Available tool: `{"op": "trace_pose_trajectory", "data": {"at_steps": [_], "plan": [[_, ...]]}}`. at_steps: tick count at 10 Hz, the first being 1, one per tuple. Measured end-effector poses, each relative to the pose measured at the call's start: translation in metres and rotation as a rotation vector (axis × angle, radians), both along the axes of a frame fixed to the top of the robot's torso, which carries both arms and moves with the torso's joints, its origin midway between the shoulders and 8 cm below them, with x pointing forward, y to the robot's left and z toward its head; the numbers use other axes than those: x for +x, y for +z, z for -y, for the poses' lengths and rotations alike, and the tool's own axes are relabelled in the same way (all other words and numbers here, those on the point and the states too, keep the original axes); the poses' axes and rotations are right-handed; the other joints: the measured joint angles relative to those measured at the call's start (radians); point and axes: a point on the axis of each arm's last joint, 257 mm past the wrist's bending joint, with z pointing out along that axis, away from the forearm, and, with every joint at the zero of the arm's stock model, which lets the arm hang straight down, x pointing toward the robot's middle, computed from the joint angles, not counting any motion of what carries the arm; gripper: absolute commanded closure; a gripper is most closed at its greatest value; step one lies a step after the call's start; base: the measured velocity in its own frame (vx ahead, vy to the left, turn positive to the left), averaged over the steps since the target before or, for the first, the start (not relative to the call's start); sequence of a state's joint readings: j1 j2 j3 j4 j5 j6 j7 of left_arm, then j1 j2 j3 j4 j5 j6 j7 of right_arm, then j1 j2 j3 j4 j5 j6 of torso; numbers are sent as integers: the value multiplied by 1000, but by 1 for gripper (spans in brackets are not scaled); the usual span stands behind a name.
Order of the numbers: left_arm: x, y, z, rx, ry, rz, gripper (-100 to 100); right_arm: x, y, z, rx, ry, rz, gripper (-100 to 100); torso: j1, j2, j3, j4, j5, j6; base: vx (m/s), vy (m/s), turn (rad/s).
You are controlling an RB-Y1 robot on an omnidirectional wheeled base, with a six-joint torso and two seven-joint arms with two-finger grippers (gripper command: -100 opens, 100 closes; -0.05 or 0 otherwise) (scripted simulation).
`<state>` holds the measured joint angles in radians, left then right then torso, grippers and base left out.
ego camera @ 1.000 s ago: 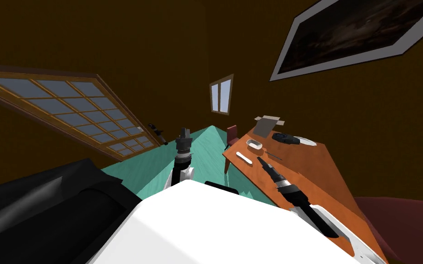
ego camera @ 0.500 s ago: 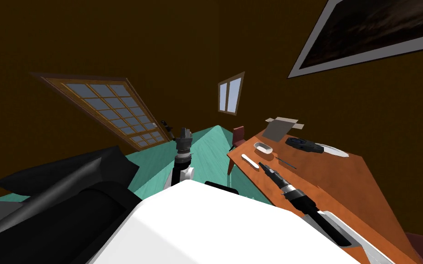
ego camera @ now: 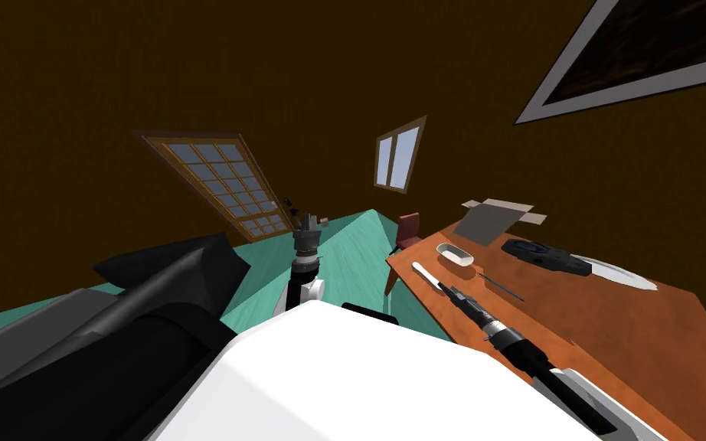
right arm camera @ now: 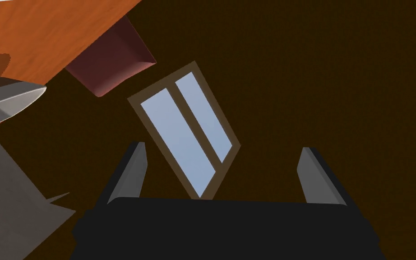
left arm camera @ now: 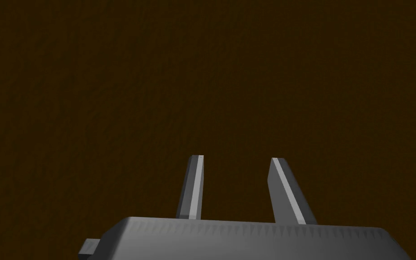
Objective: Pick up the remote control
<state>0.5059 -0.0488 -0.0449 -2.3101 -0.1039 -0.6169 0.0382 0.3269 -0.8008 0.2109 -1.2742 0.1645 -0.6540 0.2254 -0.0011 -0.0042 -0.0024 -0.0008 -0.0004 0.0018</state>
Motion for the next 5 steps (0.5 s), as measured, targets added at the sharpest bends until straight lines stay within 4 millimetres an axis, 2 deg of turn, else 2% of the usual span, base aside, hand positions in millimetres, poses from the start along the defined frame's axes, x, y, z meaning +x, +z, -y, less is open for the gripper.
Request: {"op": "trace_pose_trajectory", "data": {"at_steps": [2,3,4,5], "plan": [[0,0,0,0,0,0,0,-10,-24,20,-76,3,-52,-100,0,-1,0,0,0,0,20,20,245],[0,0,0,0,0,0,0,-24,-34,34,-125,6,-88,-100,1,-1,-1,0,0,-1,20,19,142],[0,0,0,0,0,0,0,-29,-40,43,-153,6,-107,-100,1,-1,-1,0,0,0,27,26,240],[0,0,0,0,0,0,0,-40,-50,57,-195,14,-135,-100,1,-1,-1,0,0,-1,59,37,450]]}}
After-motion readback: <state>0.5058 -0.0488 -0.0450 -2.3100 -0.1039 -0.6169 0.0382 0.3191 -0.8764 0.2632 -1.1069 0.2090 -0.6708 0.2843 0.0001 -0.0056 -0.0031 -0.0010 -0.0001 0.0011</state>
